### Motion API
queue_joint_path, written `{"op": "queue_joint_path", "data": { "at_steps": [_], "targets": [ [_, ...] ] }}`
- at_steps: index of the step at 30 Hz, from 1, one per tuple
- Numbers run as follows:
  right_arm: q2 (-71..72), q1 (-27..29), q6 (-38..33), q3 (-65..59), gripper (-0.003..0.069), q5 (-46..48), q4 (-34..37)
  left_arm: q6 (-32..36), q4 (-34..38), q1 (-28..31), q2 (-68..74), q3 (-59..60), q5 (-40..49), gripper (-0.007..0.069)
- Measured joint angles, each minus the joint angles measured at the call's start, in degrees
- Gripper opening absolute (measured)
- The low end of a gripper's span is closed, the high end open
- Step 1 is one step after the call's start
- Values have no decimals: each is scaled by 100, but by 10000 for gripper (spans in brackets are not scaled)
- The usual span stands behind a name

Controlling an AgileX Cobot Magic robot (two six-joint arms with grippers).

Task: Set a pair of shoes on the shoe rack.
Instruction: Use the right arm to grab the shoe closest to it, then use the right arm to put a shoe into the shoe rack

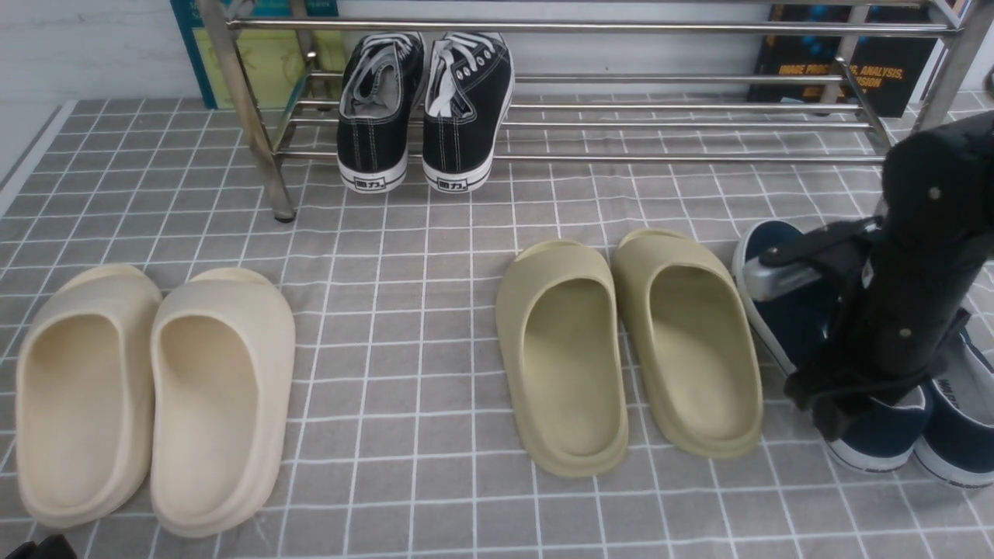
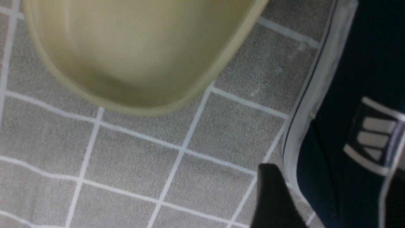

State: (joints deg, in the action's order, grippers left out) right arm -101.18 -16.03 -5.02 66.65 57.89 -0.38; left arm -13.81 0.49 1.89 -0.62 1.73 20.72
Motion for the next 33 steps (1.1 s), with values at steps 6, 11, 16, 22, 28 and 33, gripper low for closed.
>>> {"op": "queue_joint_path", "data": {
  "at_steps": [6, 11, 16, 22, 28, 33],
  "targets": [
    [-101, 0, 78, 19, 44, -28, -81, 0, 0, 0, 0, 0, 0, 134],
    [260, 0, 147, 1, 41, 177, -74, 0, 0, 0, 0, 0, 0, 142],
    [868, 0, 119, 305, 41, 764, 38, 0, 0, 0, 0, 0, 0, 146],
    [766, 0, -67, 1158, 41, 1016, 103, 0, 0, 0, 0, 0, 0, 148],
    [128, 0, -169, 2131, 41, 1063, 119, 0, 0, 0, 0, 0, 0, 153],
    [-755, 0, -387, 3236, 41, 1310, 114, 0, 0, 0, 0, 0, 0, 155]
  ]
}}
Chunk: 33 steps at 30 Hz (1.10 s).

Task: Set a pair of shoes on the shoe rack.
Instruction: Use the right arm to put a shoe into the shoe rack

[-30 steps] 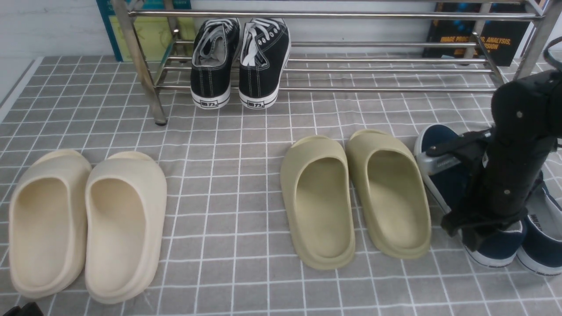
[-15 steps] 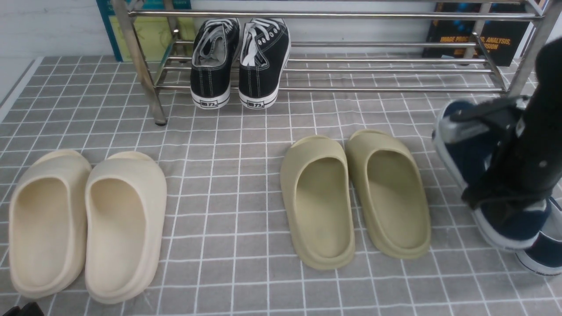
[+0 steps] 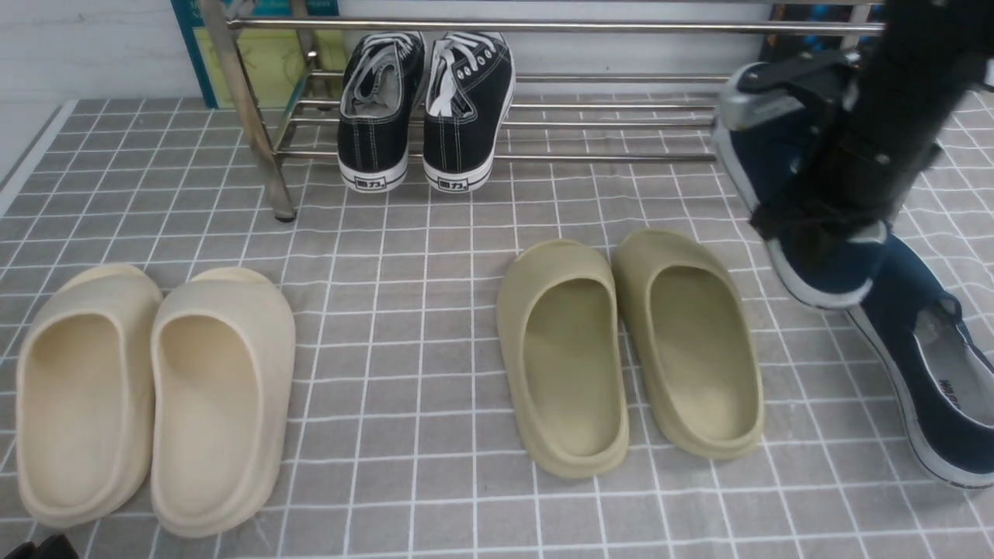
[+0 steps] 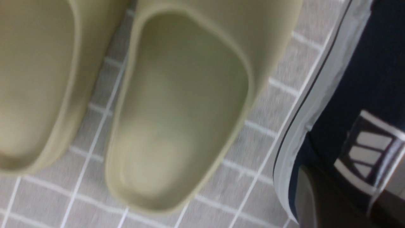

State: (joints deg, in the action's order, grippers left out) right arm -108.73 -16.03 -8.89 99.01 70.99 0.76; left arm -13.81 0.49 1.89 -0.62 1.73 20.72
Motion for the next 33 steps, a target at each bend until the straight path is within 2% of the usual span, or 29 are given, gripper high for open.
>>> {"op": "queue_joint_path", "data": {
  "at_steps": [13, 22, 25, 29, 33],
  "targets": [
    [-1953, 0, -238, 2809, 41, 162, -138, 0, 0, 0, 0, 0, 0, 155],
    [-2489, 6, -327, 3332, 41, -144, -132, 0, 0, 0, 0, 0, 0, 165],
    [-2499, 85, -327, 3343, 41, -317, 76, 0, 0, 0, 0, 0, 0, 168],
    [-2499, 212, -327, 3350, 64, -442, 350, 0, 0, 0, 0, 0, 0, 173],
    [-2488, 296, -327, 3424, 171, -594, 535, 0, 0, 0, 0, 0, 0, 178]
  ]
}}
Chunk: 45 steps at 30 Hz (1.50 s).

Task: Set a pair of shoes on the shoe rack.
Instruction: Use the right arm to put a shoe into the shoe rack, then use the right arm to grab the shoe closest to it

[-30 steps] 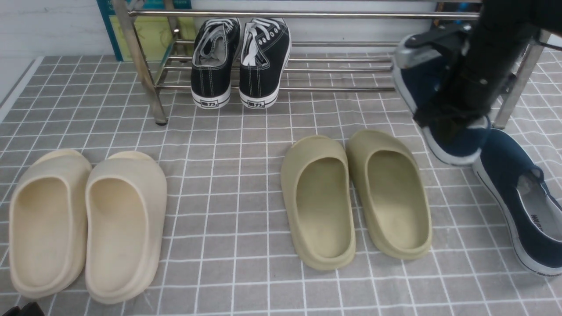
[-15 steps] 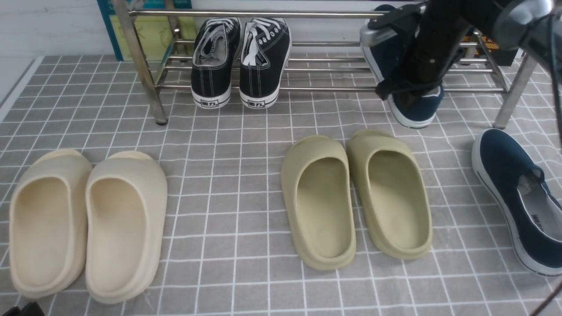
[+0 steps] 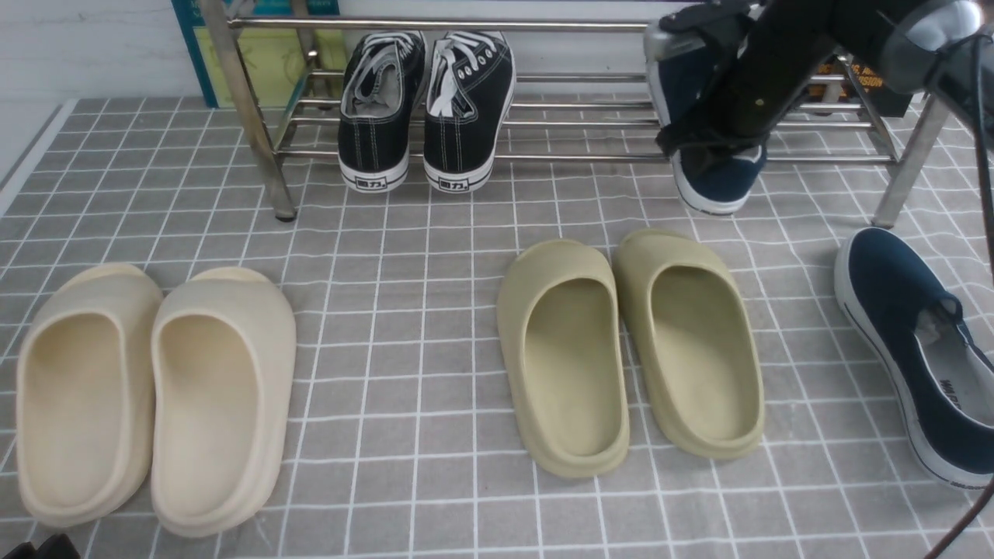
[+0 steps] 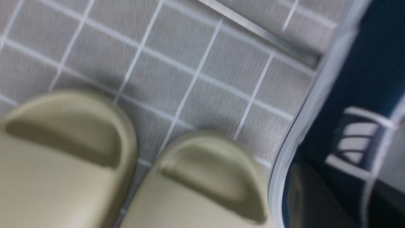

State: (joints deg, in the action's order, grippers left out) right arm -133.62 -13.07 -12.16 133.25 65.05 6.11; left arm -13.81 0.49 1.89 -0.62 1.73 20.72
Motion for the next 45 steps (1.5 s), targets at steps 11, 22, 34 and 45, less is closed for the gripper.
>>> {"op": "queue_joint_path", "data": {
  "at_steps": [11, 22, 34, 45],
  "targets": [
    [432, 47, 79, 403, 407, 656, -135, 0, 0, 0, 0, 0, 0, 186],
    [2329, 47, 262, -1677, 316, 650, -194, 0, 0, 0, 0, 0, 0, 195],
    [4482, 501, 1185, -6206, 253, 385, -611, 0, 0, 0, 0, 0, 0, 200],
    [4563, 725, 1603, -7604, 365, -1308, -977, 0, 0, 0, 0, 0, 0, 207]
  ]
}}
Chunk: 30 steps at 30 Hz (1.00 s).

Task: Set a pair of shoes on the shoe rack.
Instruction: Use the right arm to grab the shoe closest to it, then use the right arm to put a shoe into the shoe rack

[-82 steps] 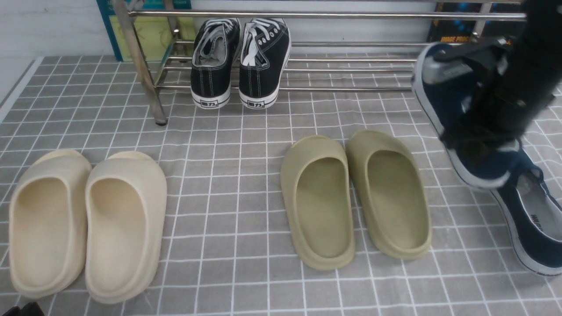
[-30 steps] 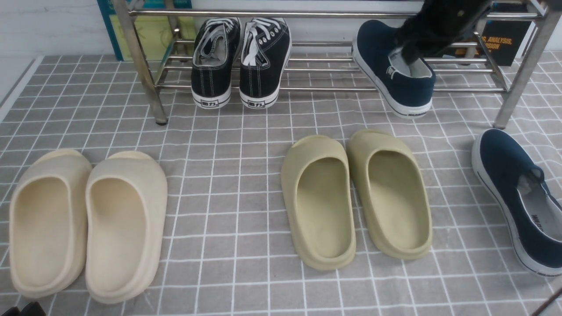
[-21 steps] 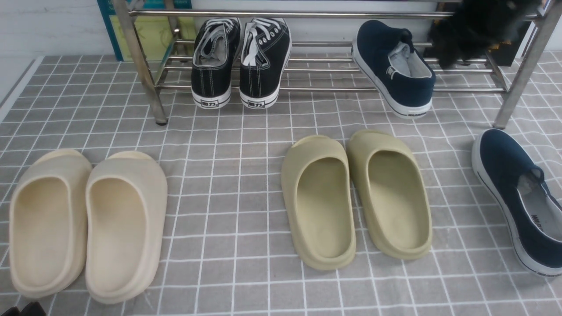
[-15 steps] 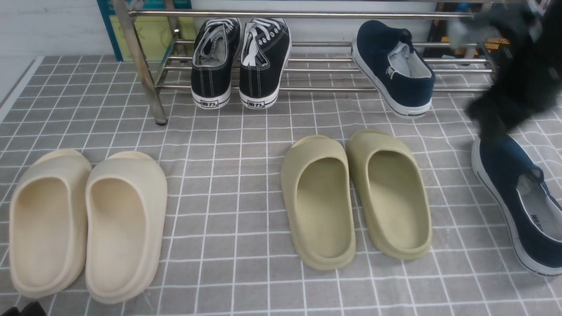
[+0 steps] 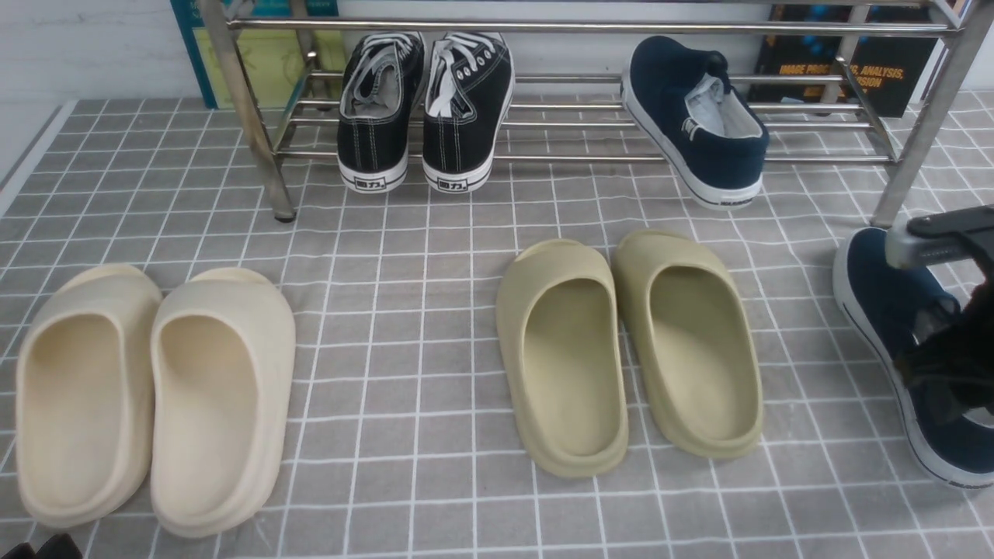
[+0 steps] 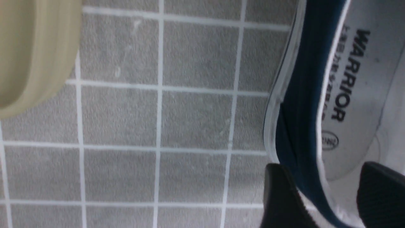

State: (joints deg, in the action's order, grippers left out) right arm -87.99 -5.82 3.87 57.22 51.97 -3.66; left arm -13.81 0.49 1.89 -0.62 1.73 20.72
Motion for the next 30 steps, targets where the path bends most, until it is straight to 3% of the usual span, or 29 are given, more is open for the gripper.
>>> {"op": "queue_joint_path", "data": {
  "at_steps": [9, 19, 25, 30],
  "targets": [
    [-552, 4, 11, -76, 297, -494, -43, 0, 0, 0, 0, 0, 0, 210],
    [-776, 4, 99, -81, 38, -437, -58, 0, 0, 0, 0, 0, 0, 218],
    [-184, 4, -21, 270, 38, 184, 200, 0, 0, 0, 0, 0, 0, 223],
    [84, 4, -624, 1190, 38, 659, 618, 0, 0, 0, 0, 0, 0, 227]
  ]
}}
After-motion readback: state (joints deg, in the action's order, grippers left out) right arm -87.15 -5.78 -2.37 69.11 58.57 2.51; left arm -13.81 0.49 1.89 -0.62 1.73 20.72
